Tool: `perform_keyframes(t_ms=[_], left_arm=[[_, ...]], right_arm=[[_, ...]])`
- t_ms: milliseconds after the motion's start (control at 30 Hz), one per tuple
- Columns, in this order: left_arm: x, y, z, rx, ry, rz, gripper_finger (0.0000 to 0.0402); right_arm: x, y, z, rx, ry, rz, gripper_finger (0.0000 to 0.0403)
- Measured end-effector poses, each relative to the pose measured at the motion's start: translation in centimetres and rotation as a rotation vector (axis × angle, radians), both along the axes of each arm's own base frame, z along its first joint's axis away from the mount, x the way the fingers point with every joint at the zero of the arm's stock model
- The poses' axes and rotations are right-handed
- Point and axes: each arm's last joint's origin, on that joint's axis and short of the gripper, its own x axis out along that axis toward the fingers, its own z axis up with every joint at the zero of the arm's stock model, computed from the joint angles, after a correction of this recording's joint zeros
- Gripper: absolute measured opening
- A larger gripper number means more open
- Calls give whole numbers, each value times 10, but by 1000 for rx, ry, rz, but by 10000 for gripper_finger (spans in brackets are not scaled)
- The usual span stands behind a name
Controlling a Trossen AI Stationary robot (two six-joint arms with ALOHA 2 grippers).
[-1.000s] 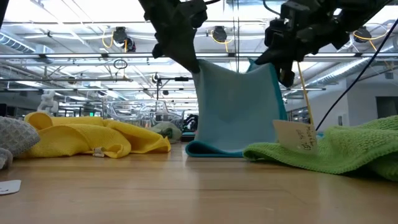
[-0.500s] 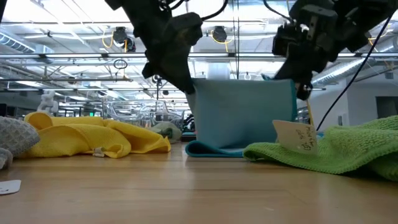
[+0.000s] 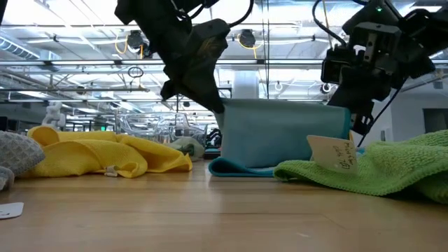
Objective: Fold microfiber towels
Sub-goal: Fold the blue microfiber cloth
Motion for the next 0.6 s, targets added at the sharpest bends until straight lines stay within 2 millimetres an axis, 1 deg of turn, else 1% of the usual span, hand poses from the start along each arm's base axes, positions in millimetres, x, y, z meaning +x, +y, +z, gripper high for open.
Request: perform_keyframes(t_ms=[133, 233, 400, 600], left_arm=[[0, 0, -1, 1, 3, 0, 11], [-1, 0, -1, 2, 7, 0, 5], [-1, 3, -1, 18, 16, 28, 11], [-4, 3, -3, 4, 46, 59, 5]], right_arm=[[-3, 1, -4, -13, -37, -40, 2], [-4, 0, -6, -32, -48, -74, 3], [-3, 0, -4, -15, -69, -79, 3], [0, 5, -6, 0, -68, -66, 3]])
